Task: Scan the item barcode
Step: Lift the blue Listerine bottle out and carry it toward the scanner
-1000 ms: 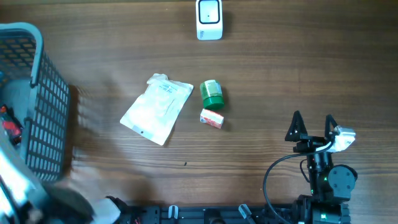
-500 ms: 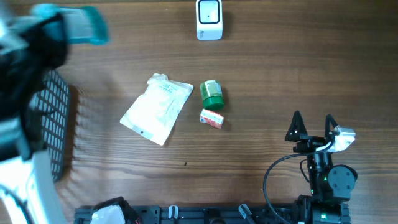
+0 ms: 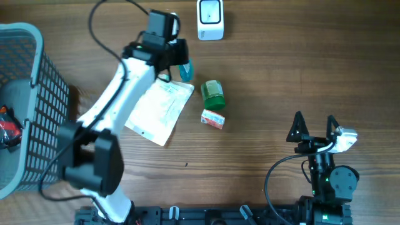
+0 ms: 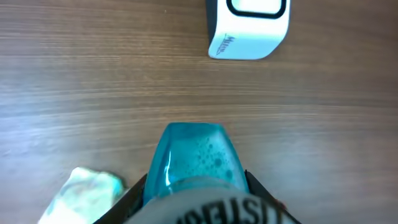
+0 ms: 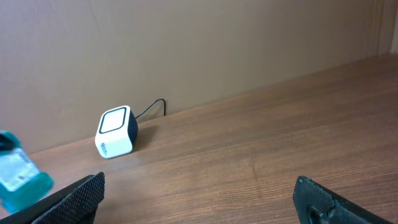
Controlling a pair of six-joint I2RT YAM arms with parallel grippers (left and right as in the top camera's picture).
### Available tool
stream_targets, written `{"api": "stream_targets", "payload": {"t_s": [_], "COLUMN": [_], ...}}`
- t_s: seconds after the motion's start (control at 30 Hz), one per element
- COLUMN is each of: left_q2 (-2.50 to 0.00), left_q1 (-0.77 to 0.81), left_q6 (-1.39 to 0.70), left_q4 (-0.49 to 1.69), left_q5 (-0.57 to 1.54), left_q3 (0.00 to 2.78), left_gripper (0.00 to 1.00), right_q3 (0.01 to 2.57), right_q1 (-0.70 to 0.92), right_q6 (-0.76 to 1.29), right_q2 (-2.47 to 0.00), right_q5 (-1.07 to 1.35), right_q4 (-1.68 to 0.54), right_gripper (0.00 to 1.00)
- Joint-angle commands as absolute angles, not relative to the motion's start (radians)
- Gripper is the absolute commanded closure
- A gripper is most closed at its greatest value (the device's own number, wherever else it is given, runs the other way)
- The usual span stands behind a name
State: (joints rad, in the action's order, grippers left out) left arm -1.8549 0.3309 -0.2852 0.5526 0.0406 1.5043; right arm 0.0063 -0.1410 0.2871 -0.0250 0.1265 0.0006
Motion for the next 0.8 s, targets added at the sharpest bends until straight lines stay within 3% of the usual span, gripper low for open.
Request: {"api": "stream_targets", "payload": {"t_s": [0.0, 0.07, 0.23, 0.4, 0.6, 0.67, 0.77], "left_q2": [-1.930, -1.960, -1.966, -1.966, -1.966, -1.966, -1.966], "left_q1": [0.385, 0.410, 0.438, 0.421, 0.419, 0.418, 0.418], "left_q6": [-0.265, -0.208, 0.180, 0.332, 0.288, 0.133, -0.154], "left_q4": [0.503, 0.493, 0.477, 0.424, 0.407, 0.409, 0.411], "left_q5": [-0.020, -0.020, -0.020, -0.020, 0.014, 0.011, -0.028], "left_q3": [1.519, 1.519, 1.519, 1.519, 1.519, 1.519, 1.519], "left_gripper": [0.65, 0.65, 0.60, 0.60, 0.59, 0.53, 0.55], "right_q3": [0.006, 0.006, 0.006, 0.006, 0.006, 0.006, 0.006], "right_q1": [-0.142, -0.142, -0.142, -0.142, -0.142, -0.142, -0.142], "right_q6": [0.291, 0.291, 0.291, 0.291, 0.291, 0.291, 0.291], "right_q2": [-0.024, -0.025, -0.024, -0.024, -0.024, -0.024, -0.024], "right_q5": [0.120, 0.120, 0.120, 0.120, 0.120, 0.120, 0.120], "right_q4": [0.007, 0.007, 0.006, 0.006, 0.007, 0.006, 0.007], "right_gripper": [0.00, 0.01, 0.00, 0.00, 0.00, 0.00, 0.00]}}
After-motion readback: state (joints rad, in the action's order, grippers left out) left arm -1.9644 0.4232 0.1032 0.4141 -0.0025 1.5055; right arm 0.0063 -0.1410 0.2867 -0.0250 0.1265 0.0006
